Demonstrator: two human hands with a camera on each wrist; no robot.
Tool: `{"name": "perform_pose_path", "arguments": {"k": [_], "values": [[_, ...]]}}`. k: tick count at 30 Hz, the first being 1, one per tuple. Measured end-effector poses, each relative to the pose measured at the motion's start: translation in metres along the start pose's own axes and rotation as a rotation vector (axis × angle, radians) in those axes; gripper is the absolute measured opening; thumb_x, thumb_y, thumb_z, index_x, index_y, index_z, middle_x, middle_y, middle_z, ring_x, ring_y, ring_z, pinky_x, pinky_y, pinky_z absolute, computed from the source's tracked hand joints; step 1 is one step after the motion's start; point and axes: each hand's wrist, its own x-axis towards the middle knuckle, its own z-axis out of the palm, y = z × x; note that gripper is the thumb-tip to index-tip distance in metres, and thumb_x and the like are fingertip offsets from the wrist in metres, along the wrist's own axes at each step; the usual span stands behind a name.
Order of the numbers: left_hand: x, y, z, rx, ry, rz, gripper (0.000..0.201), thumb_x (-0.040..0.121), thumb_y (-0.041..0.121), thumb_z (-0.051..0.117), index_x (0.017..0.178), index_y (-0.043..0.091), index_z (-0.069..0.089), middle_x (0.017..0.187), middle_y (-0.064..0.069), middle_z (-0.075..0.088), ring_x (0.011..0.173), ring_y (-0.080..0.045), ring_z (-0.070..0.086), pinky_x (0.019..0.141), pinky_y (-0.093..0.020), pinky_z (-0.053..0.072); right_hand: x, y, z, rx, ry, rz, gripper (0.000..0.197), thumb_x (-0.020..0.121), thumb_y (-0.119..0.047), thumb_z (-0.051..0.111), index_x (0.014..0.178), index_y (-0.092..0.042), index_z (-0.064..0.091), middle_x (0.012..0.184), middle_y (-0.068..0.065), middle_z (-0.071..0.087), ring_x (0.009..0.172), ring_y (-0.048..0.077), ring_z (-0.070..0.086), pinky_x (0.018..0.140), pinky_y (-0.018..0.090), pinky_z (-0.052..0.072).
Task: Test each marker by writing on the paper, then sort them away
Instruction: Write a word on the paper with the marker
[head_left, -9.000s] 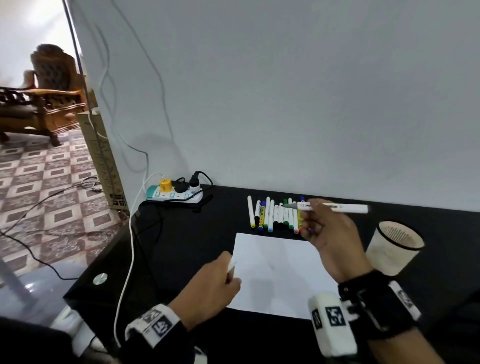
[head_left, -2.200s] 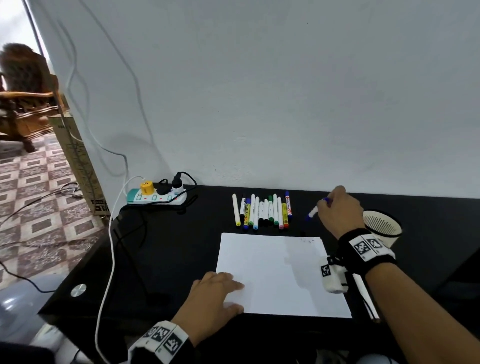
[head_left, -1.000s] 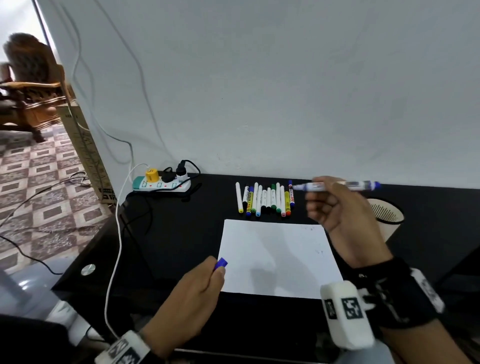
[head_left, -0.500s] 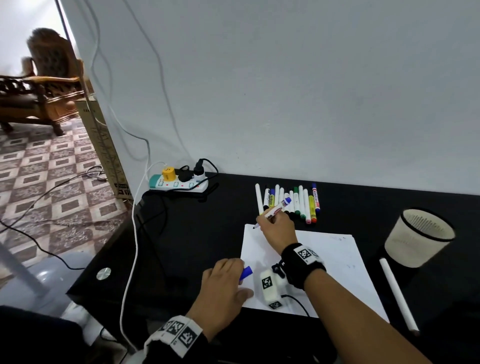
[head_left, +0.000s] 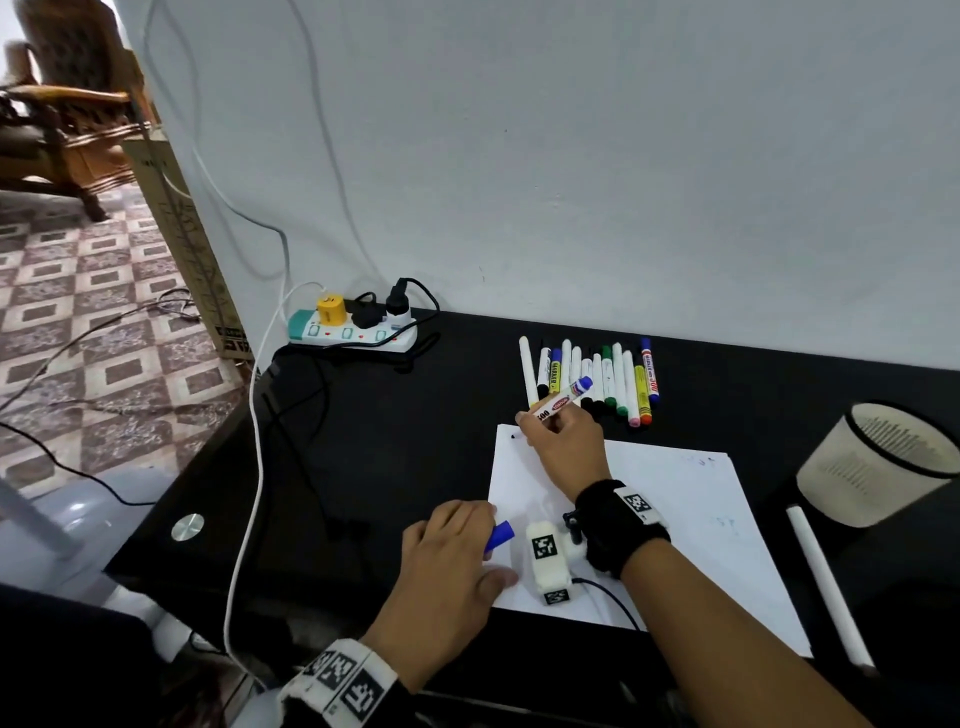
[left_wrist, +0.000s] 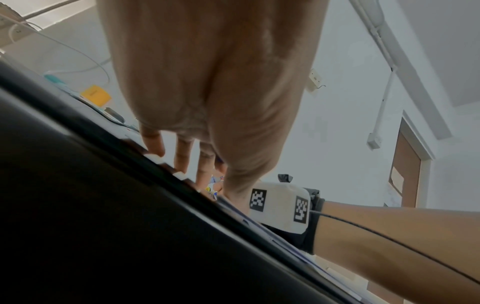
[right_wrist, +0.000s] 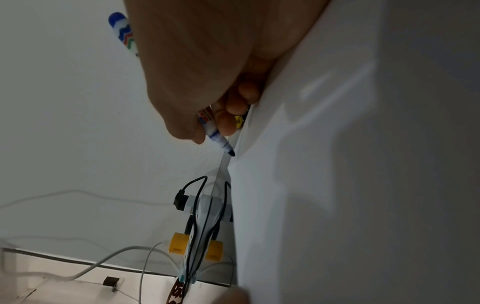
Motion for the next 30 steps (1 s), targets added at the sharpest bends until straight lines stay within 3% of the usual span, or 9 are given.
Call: {"name": "perform_pose_path", "arguments": {"k": [7,13,16,20,25,30], "values": [[-0.0002,0.0013,-0.0015,-0.01,-0.001,0.001,0.044,0.094,0.048,0.052,0.133,0.033,0.037,0.131,0.024,0.033,0.129,0.002,0.022,0.097,-0.02,0.01,-0.0006,0.0002,-0.0007,0.013,-0.021,-0.032,0.021,0.092,-0.03,0.071,0.081,-0.012,0.072,0.073,0.008,0.073,0.073,0.023,0.069,0.062,0.023,0.049],[-0.0002,0.0033,-0.003,0.0,-0.008,-0.009,0.044,0.094,0.048,0.052,0.133,0.032,0.037,0.134,0.021,0.036,0.13,0.0,0.023,0.097,-0.02,0.011,-0.0008,0.0003,0.0003,-0.014,-0.023,-0.034,0.028,0.088,-0.028,0.07,0.072,-0.006,0.066,0.07,0.013,0.07,0.071,0.029,0.068,0.065,0.036,0.054],[-0.0004,0.0033,-0.0027,0.002,-0.006,-0.01,0.044,0.094,0.048,0.051,0.133,0.032,0.037,0.134,0.021,0.036,0.13,0.0,0.023,0.096,-0.02,0.011,-0.0017,0.0003,-0.0006,0.009,-0.002,-0.036,0.029,0.091,-0.032,0.072,0.065,-0.019,0.066,0.069,0.005,0.072,0.068,0.018,0.068,0.062,0.024,0.051],[-0.0001,0.0028,-0.0022,0.002,-0.011,-0.01,0.045,0.094,0.048,0.052,0.134,0.032,0.037,0.135,0.021,0.035,0.13,0.0,0.022,0.097,-0.021,0.011,-0.0025,-0.0008,-0.0011,0.014,-0.002,-0.041,0.025,0.092,-0.034,0.072,0.073,-0.017,0.071,0.071,-0.003,0.073,0.069,0.008,0.067,0.058,0.007,0.045],[0.0003,0.0013,-0.0007,0.008,-0.007,-0.003,0.045,0.094,0.049,0.052,0.133,0.032,0.037,0.135,0.022,0.035,0.13,0.001,0.022,0.097,-0.021,0.011,0.0003,0.0027,0.0013,-0.019,0.026,-0.021,0.03,0.091,-0.032,0.072,0.075,-0.006,0.069,0.067,0.004,0.07,0.063,0.016,0.064,0.053,0.007,0.042],[0.0003,0.0008,-0.0002,0.016,-0.002,0.009,0.043,0.093,0.048,0.052,0.131,0.032,0.039,0.134,0.022,0.036,0.129,0.002,0.022,0.097,-0.021,0.012,-0.0005,-0.0006,-0.0011,0.0,0.12,0.002,0.029,0.09,-0.029,0.073,0.077,-0.003,0.07,0.07,0.005,0.072,0.063,0.013,0.063,0.054,0.01,0.043]]}}
